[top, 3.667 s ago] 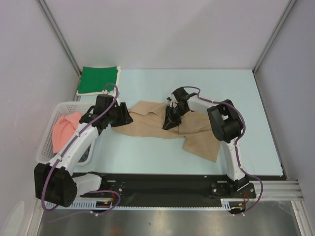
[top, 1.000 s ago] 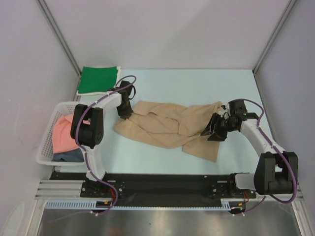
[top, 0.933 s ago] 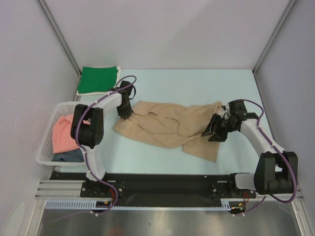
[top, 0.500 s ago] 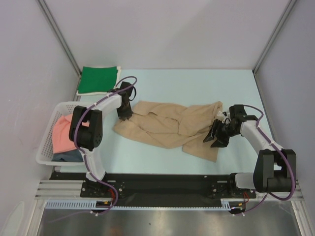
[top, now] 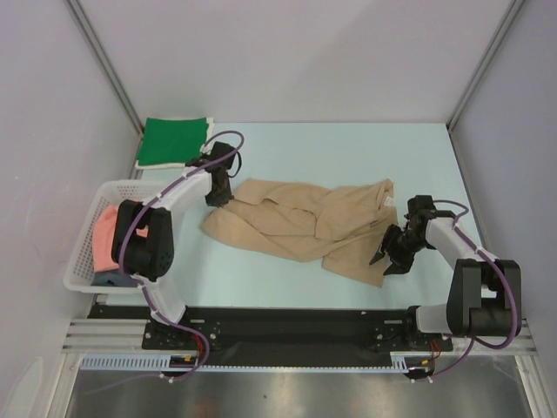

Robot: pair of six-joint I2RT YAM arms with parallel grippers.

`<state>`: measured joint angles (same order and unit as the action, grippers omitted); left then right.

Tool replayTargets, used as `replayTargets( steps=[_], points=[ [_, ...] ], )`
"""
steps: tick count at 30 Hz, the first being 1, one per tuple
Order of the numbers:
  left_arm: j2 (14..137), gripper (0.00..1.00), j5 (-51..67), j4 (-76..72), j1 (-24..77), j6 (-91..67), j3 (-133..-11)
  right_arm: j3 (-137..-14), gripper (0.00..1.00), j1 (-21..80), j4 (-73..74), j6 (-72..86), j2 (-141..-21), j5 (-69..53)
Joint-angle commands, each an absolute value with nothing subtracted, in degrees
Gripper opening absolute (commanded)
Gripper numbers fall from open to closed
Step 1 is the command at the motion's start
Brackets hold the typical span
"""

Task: Fold and stack the t-shirts
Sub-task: Flatten the tshirt out

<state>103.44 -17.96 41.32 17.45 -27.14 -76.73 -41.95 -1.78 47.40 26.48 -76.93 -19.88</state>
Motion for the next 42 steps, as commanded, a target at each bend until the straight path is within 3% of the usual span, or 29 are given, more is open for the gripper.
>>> replayTargets(
  steps=[1, 16, 31, 37, 38, 42],
  points=[
    [96.78, 0.00, -20.92, 41.22, 19.60, -23.65, -74.89, -41.92, 0.56, -1.93, 48.25, 30.05, -77.43, -13.11],
    [85.43, 0.00, -14.94, 35.68, 20.48, -22.50, -66.71, -37.09, 0.48, 6.07, 46.68, 42.63, -77.34, -1.07],
    [82.71, 0.00, -13.80, 36.56, 20.48, -22.06, -66.62, -33.22, 0.36, 6.86, 42.36, 45.97, -78.49, -5.54],
    [80.51, 0.00, -14.24, 37.44, 20.48, -21.89, -66.27, -34.45, 0.09, 5.10, 39.30, 43.43, -78.58, -5.18],
    [79.99, 0.00, -14.24, 37.62, 20.48, -21.88, -66.27, -35.32, 0.00, 4.49, 39.55, 42.29, -78.05, -5.01],
    [76.65, 0.00, -15.37, 39.46, 20.48, -21.27, -67.58, -44.45, 0.00, 3.96, 43.94, 38.33, -71.04, -1.94]
  ],
)
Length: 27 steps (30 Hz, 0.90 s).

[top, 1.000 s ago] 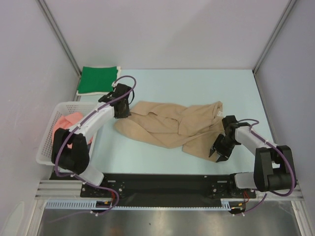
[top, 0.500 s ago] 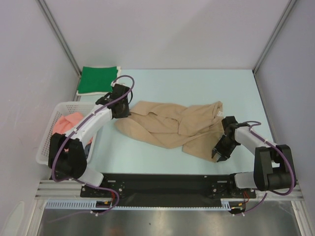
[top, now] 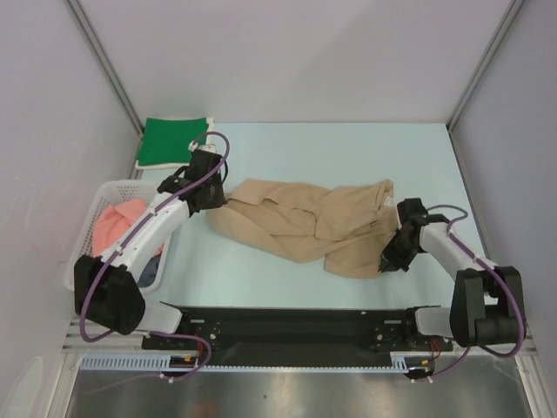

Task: Fold and stack the t-shirts
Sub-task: Flatten the tshirt out

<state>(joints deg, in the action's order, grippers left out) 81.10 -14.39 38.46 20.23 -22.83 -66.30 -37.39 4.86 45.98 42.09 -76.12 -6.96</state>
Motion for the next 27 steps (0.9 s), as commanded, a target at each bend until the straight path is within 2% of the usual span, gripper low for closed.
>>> replayTargets(
  steps=[1, 5, 12, 20, 23, 27],
  points=[
    [75.07, 0.00, -15.55, 39.81, 20.48, -21.18, -68.37, -46.73, 0.00, 3.69, 45.69, 37.71, -69.28, -0.72],
    [70.58, 0.00, -16.08, 39.91, 20.48, -20.83, -69.87, -59.65, 0.00, 3.78, 44.75, 36.47, -62.59, 3.34],
    [67.50, 0.00, -17.31, 40.34, 20.48, -19.78, -79.00, -77.83, 0.00, 3.60, 40.26, 34.81, -61.97, 8.26],
    [58.72, 0.00, -13.01, 35.60, 20.48, -12.13, -86.65, -85.68, 0.00, 3.52, 27.87, 28.49, -48.97, 12.04],
    [55.55, 0.00, -9.07, 34.19, 20.74, -8.54, -91.83, -91.74, 0.00, 3.52, 25.23, 26.73, -46.32, 13.88],
    [52.83, 0.00, -0.90, 32.18, 22.15, -4.05, -98.69, -93.86, 0.00, 3.52, 14.36, 20.15, -43.07, 15.99]
  ],
)
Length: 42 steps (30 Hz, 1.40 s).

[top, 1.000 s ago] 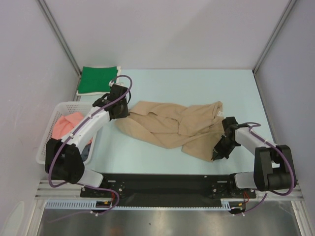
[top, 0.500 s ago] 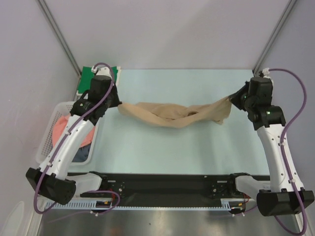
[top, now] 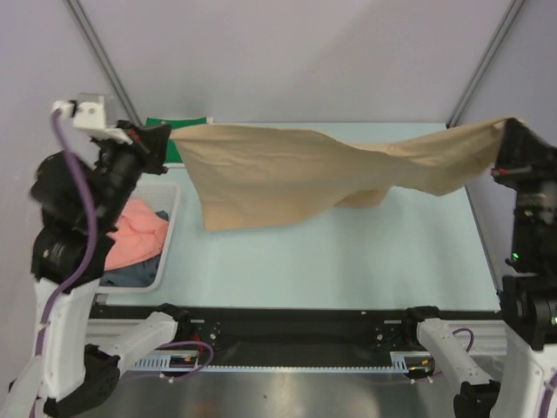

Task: Fold and stack the t-shirts
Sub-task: Flatten the tshirt out

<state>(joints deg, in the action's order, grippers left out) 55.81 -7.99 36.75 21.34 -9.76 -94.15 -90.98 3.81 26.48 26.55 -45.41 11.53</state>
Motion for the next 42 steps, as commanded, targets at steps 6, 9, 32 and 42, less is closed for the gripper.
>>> replayTargets(
  steps=[6, 9, 32, 42],
  points=[
    [41.85, 0.00, 2.37, 22.33, 22.15, -3.34, -97.04, -100.44, 0.00, 3.34, 12.39, 19.86, -41.40, 12.41],
    [39.99, 0.00, 2.46, 20.57, 22.15, -3.95, -97.73, -99.94, 0.00, 2.82, 11.26, 23.28, -40.26, 8.38],
    [83.36, 0.00, -3.25, -6.23, 20.48, 3.34, -78.75, -74.01, 0.00, 0.44, -11.14, 17.57, -70.03, 1.76],
    [115.55, 0.00, -4.66, -8.82, 15.56, -1.32, -91.09, -74.35, 0.00, -2.37, -19.60, 16.00, -96.93, 0.71]
  ],
)
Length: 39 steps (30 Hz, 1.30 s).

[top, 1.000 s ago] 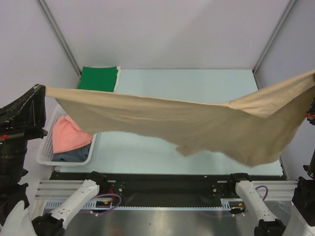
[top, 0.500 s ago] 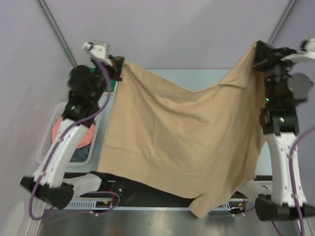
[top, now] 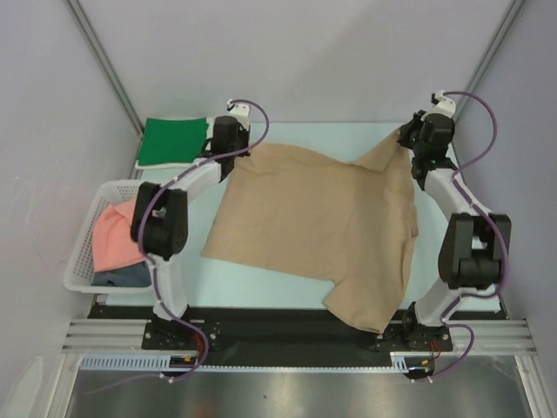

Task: Fold and stack the t-shirts
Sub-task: Flatten the tshirt out

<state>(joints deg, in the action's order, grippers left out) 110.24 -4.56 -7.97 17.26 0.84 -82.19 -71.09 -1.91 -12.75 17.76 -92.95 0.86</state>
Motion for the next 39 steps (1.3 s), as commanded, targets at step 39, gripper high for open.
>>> replayTargets(
  steps=[39],
  points=[
    [113.65, 0.00, 0.97, 32.87, 11.87, -20.21, -94.24, -68.13, 0.00, -5.71, 49.48, 33.84, -74.28, -1.40]
  ],
)
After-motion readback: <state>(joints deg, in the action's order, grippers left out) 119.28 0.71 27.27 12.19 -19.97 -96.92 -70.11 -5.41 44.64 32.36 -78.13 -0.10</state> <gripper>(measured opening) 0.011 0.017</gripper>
